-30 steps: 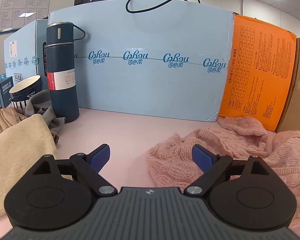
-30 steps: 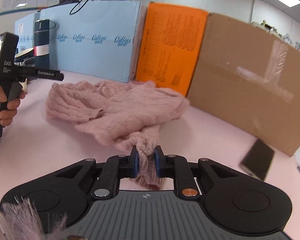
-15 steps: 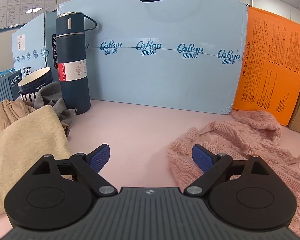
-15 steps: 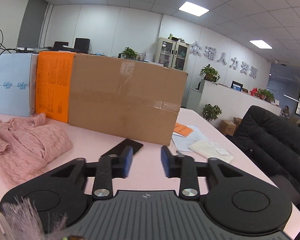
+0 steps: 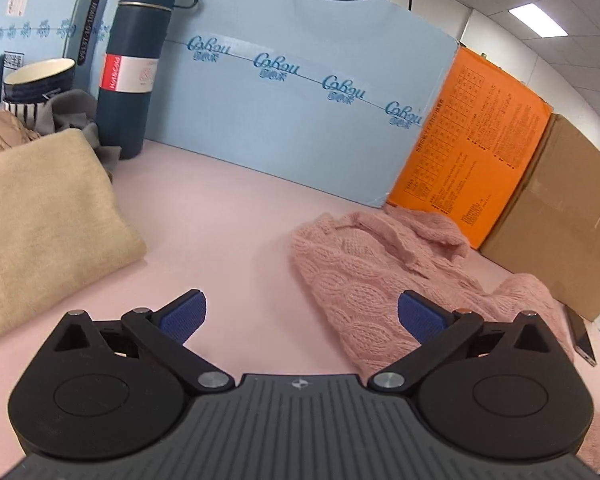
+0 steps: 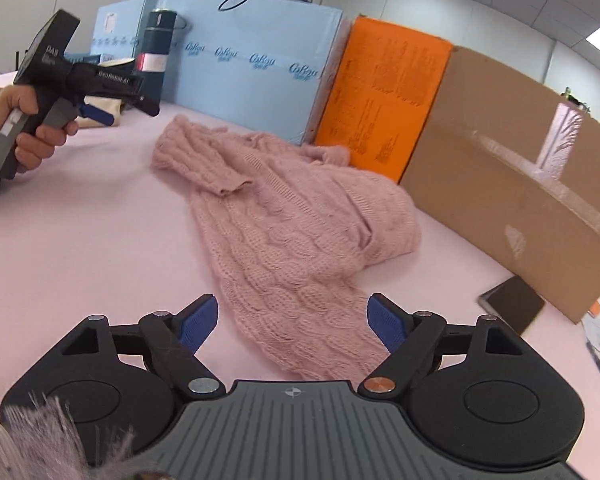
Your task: Fold clothes
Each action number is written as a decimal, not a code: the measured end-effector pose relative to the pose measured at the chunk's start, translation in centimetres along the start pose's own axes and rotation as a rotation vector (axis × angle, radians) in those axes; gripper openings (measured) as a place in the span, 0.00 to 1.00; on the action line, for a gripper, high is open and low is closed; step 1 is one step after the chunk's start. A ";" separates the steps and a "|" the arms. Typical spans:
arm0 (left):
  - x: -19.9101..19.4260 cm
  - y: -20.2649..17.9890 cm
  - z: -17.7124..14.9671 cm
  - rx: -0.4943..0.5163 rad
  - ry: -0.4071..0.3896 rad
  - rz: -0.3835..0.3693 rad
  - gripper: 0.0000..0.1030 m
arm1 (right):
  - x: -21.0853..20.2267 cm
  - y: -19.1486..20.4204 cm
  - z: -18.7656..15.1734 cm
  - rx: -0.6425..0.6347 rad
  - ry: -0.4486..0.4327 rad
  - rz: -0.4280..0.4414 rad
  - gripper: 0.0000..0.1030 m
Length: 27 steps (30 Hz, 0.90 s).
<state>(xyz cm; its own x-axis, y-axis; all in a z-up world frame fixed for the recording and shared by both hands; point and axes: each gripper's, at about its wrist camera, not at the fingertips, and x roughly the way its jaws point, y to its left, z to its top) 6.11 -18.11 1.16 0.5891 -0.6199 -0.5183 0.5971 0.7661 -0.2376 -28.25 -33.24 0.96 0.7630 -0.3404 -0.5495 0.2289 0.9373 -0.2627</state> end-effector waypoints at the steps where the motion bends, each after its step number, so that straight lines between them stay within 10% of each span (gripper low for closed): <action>1: 0.0 -0.1 -0.2 0.002 0.013 -0.019 1.00 | 0.9 0.0 0.2 0.008 0.013 0.012 0.78; 7: 1.5 -3.3 -1.3 0.142 0.059 0.050 0.99 | 3.9 -0.8 0.2 0.101 0.057 0.052 0.74; 11: 2.1 -4.8 -2.3 0.231 0.048 0.060 0.19 | 4.1 -1.7 -0.1 0.182 0.038 0.097 0.35; 15: 0.3 -4.5 -2.1 0.223 -0.045 0.037 0.12 | 3.4 -1.9 -0.2 0.198 0.009 0.063 0.15; 27: -12.2 -1.1 -3.3 0.214 -0.326 -0.002 0.07 | -5.0 -1.4 0.0 0.154 -0.135 0.021 0.15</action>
<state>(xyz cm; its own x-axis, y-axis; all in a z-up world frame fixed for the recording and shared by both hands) -3.54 -10.84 5.09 0.7093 -0.6693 -0.2212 0.6783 0.7335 -0.0439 -32.36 -32.85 4.01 0.8406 -0.3168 -0.4394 0.2934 0.9481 -0.1223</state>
